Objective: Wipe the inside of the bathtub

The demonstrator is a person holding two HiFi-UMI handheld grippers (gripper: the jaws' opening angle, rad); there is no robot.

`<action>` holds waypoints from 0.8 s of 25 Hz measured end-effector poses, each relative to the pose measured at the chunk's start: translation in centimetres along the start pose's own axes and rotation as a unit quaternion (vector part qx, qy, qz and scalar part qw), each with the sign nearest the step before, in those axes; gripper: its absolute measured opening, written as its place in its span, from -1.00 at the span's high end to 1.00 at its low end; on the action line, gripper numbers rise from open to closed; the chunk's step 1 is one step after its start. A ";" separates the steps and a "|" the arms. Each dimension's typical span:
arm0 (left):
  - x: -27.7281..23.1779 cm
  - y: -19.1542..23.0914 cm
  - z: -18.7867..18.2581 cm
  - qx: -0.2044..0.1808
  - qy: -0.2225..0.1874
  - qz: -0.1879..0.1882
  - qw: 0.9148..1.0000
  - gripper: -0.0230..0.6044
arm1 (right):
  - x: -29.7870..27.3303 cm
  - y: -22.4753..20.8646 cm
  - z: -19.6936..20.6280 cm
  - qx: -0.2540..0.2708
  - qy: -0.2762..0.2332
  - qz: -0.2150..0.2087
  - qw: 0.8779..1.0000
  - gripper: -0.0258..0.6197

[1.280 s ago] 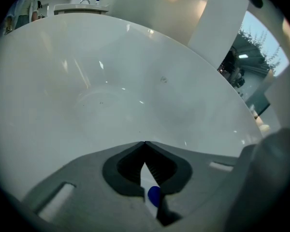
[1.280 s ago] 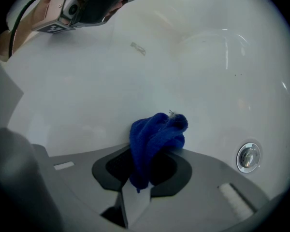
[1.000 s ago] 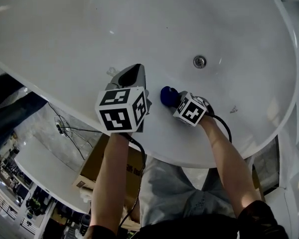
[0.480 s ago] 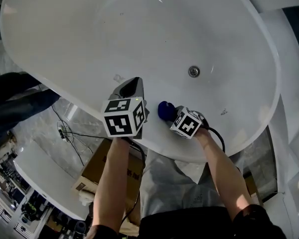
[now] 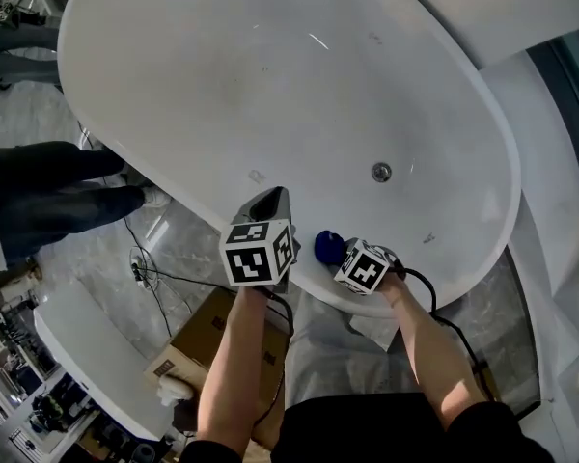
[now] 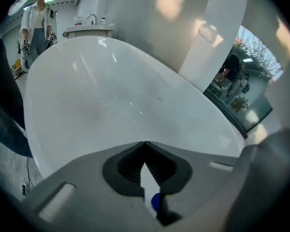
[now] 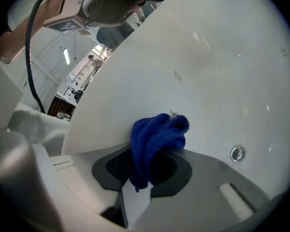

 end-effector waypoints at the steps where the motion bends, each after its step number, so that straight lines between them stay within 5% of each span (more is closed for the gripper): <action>1: 0.6 0.0 0.2 0.004 0.000 -0.003 1.000 0.91 | 0.3 0.5 0.0 0.002 0.001 -0.001 1.000 0.65; 20: 6.7 -2.3 -0.2 0.046 -0.004 -0.039 0.998 0.91 | 6.9 4.8 -1.0 0.007 -0.023 -0.018 1.000 0.65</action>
Point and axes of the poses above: the fingertips, and each gripper's own axes: x backward along the fingers, y to its left, z out of its underside, the point moved 3 cm from there along x, backward along the fingers, and after that the axes turned 7 degrees about y, right-handed, at the moved point
